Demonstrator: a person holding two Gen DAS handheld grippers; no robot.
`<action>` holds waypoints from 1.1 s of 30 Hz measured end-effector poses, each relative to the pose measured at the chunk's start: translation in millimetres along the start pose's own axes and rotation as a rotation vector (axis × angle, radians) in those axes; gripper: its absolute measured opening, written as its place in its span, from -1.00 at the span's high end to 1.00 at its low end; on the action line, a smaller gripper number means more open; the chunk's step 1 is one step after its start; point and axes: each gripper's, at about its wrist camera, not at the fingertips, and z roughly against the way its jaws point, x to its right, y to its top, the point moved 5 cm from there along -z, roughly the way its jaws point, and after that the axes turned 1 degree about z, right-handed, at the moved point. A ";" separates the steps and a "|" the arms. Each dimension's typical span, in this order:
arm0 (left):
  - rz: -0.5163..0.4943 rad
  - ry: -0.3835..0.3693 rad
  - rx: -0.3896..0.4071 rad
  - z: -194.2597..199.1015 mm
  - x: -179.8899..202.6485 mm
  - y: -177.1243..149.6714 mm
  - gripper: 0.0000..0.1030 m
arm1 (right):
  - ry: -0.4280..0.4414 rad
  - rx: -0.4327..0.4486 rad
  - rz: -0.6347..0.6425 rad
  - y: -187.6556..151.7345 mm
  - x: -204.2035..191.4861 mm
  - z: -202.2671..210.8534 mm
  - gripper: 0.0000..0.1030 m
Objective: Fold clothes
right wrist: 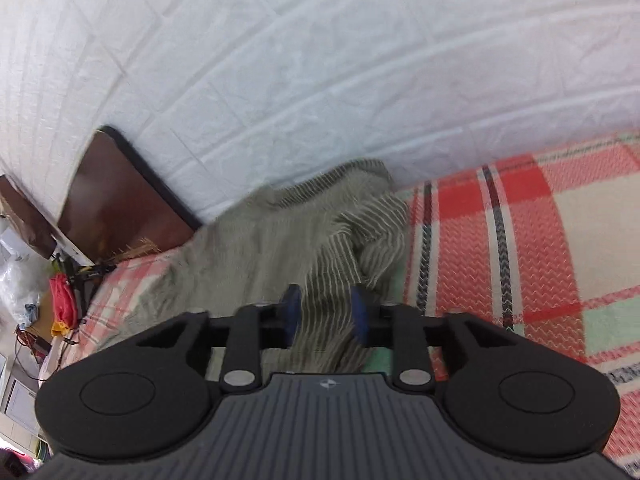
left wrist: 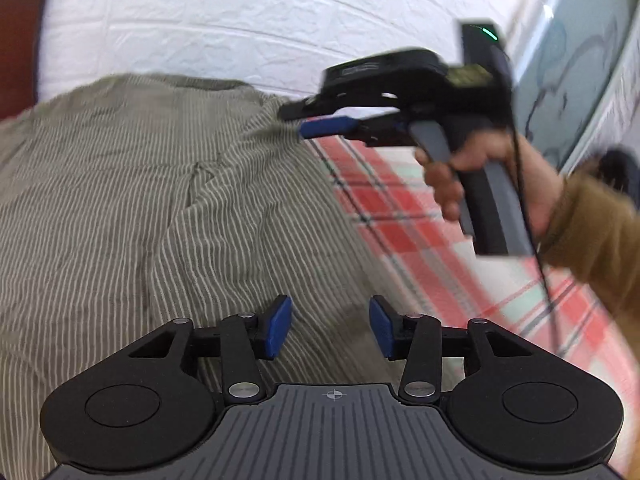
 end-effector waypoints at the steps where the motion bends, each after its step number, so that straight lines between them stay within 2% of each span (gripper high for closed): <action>1: 0.004 -0.001 0.000 0.8 1.3 -1.0 -0.26 | 0.007 -0.003 0.000 -1.7 -3.3 6.9 0.07; 5: 0.022 -0.009 -0.013 7.8 17.5 -3.2 -0.33 | 0.001 -0.050 0.029 -19.4 -11.2 25.0 0.07; 10: -0.028 0.018 -0.064 -5.6 43.7 -13.9 -0.36 | -0.003 -0.122 0.004 -41.3 -10.1 36.4 0.11; 14: 0.014 0.022 -0.074 -13.4 46.1 -19.2 -0.33 | 0.028 -0.162 -0.019 -48.1 -13.0 35.5 0.27; 17: 0.028 0.034 -0.072 -17.0 43.9 -19.8 -0.28 | 0.032 -0.163 -0.016 -48.8 -16.5 29.9 0.27; 19: 0.033 0.046 -0.077 -18.9 43.3 -19.7 -0.15 | 0.024 -0.168 -0.016 -50.0 -17.3 22.6 0.29; 20: 0.034 0.055 -0.079 -18.8 42.8 -19.9 0.06 | 0.023 -0.172 -0.012 -50.9 -17.8 19.9 0.36; 21: 0.032 0.063 -0.081 -19.1 41.4 -20.1 0.80 | 0.023 -0.174 -0.008 -51.3 -18.4 18.3 0.76; 22: 0.038 0.056 -0.087 -17.8 40.5 -20.4 1.00 | 0.027 -0.169 -0.005 -50.5 -19.3 19.6 0.97; 26: 0.024 0.022 -0.075 -9.7 43.2 -20.4 1.00 | 0.044 -0.119 -0.001 -44.8 -20.7 37.7 0.97; 31: -0.022 0.015 -0.092 -18.5 52.6 -26.3 1.00 | -0.017 -0.131 -0.041 -51.3 1.0 38.0 0.97; 32: -0.024 0.020 -0.103 -21.4 51.8 -28.9 0.88 | -0.021 -0.139 -0.062 -54.3 6.1 35.0 0.95; 33: -0.014 0.017 -0.104 -21.7 50.0 -30.5 0.65 | -0.019 -0.144 -0.082 -56.8 10.1 32.5 0.88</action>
